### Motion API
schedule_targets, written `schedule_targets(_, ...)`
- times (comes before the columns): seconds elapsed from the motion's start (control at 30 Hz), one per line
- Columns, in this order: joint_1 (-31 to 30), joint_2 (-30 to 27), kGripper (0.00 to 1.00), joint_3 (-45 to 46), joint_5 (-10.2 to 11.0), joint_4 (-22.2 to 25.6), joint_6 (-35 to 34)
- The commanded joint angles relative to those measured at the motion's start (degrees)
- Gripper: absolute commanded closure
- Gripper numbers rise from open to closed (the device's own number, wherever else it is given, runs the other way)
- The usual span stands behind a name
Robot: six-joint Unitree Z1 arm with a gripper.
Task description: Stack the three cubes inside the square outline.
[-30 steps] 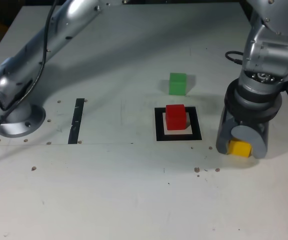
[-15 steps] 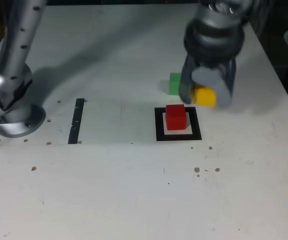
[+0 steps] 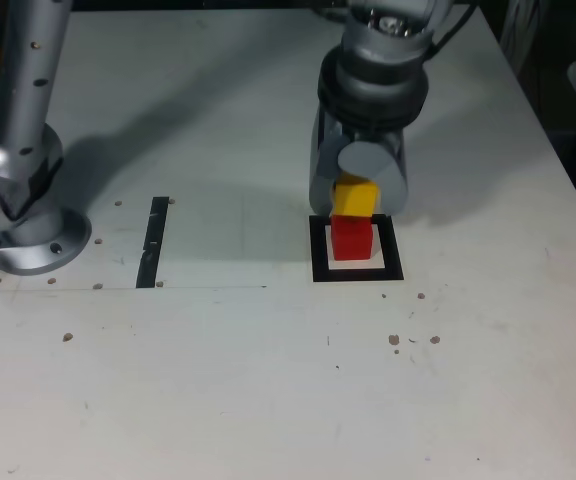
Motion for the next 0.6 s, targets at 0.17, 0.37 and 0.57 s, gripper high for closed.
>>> schedule_targets(0.17, 2.3, -0.8, 0.74, 4.4, -0.9, -4.1, 0.9)
schedule_targets(0.37, 2.5, -0.8, 0.74, 5.3, -0.9, -5.9, 1.1)
schedule_targets(0.57, 2.6, -0.7, 0.74, 5.7, -1.2, -7.0, 1.1)
